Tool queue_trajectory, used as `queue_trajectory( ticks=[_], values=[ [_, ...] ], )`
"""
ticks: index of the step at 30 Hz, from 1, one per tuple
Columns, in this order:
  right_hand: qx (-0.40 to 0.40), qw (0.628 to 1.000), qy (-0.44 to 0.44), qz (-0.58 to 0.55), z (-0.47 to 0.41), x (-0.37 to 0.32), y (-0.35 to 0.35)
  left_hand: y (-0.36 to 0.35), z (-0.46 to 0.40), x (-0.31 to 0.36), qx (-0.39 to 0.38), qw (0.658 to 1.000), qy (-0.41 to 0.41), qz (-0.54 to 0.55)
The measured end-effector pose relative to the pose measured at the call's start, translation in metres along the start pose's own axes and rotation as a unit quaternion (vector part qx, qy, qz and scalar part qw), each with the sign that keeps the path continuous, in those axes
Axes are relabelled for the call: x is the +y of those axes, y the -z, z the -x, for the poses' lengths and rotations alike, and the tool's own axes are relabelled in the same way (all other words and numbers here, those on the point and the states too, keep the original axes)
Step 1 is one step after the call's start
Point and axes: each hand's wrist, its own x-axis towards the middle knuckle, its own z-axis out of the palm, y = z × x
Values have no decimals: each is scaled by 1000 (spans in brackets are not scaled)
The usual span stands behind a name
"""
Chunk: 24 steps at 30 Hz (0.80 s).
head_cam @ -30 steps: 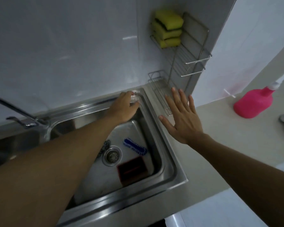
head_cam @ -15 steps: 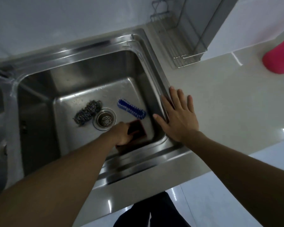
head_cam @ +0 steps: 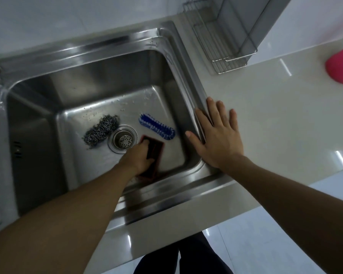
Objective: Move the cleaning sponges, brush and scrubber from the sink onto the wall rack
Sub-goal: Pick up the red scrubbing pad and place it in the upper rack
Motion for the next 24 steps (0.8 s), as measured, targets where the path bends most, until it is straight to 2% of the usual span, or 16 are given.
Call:
queue_trajectory(
  ticks=[8,11,14,17,19,24],
  values=[
    [2,1000,-5,4,1,-1,0,-5,-1,-1,28,994,52,91],
    [7,1000,-5,-3,1,-1,-1,-5,1,-2,31,999,18,6],
    [5,1000,-5,-1,1,0,-2,-2,4,-8,2,997,-24,-67],
    [4,1000,-5,3,1,1,-5,-5,-3,-18,-22,985,-84,-151],
    [4,1000,-5,5,1,1,-5,-7,-9,-20,-27,977,-89,-191],
    [10,1000,-4,4,-1,1,-4,-4,-16,-14,-2,979,-93,-179]
  ],
)
